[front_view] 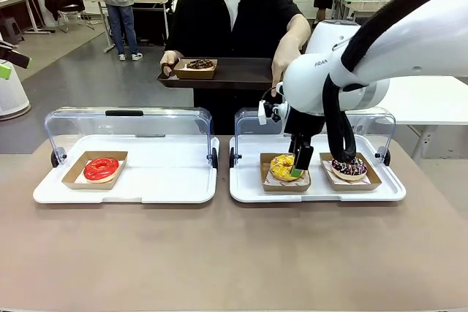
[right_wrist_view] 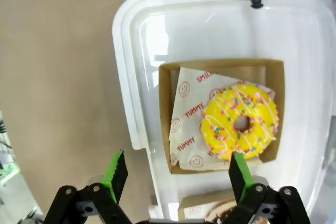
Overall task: Provide the desired donut to the person.
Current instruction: Pick up and lift the Paper togo box containing the Donut pointed at by the person.
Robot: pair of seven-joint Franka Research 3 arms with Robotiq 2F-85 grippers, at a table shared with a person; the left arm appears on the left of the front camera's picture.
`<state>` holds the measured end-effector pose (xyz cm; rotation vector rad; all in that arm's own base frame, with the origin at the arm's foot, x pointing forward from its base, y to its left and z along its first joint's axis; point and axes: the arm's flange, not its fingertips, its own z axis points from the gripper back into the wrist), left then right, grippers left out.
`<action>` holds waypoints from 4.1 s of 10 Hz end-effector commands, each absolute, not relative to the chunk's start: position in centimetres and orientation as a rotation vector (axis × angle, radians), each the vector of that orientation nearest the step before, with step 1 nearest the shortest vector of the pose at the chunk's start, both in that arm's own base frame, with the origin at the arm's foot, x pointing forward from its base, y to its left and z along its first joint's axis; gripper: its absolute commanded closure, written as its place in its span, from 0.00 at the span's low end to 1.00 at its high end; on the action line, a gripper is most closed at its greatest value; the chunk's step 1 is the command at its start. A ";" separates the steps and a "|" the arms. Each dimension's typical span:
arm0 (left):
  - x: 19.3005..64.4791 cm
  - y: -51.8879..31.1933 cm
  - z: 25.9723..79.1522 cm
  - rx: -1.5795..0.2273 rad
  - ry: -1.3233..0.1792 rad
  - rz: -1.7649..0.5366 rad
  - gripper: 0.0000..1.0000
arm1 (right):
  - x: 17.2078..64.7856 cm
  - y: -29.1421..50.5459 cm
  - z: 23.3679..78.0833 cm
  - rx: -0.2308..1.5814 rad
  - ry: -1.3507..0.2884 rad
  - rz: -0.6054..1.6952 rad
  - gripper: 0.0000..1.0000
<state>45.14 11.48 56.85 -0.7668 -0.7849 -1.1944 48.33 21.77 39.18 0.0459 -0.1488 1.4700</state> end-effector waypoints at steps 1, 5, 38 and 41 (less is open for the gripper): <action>44.9 11.5 56.9 -0.770 -0.782 -1.185 0.00 | 47.4 20.5 38.1 0.006 -0.151 1.436 0.00; 44.9 11.5 56.9 -0.770 -0.782 -1.185 0.00 | 48.9 19.9 35.8 0.049 -0.082 1.471 0.00; 44.9 11.5 56.9 -0.770 -0.782 -1.185 0.00 | 49.5 20.0 32.7 0.063 0.033 1.525 1.00; 44.9 11.5 56.9 -0.770 -0.782 -1.185 0.00 | 49.6 20.0 32.6 0.064 0.032 1.523 1.00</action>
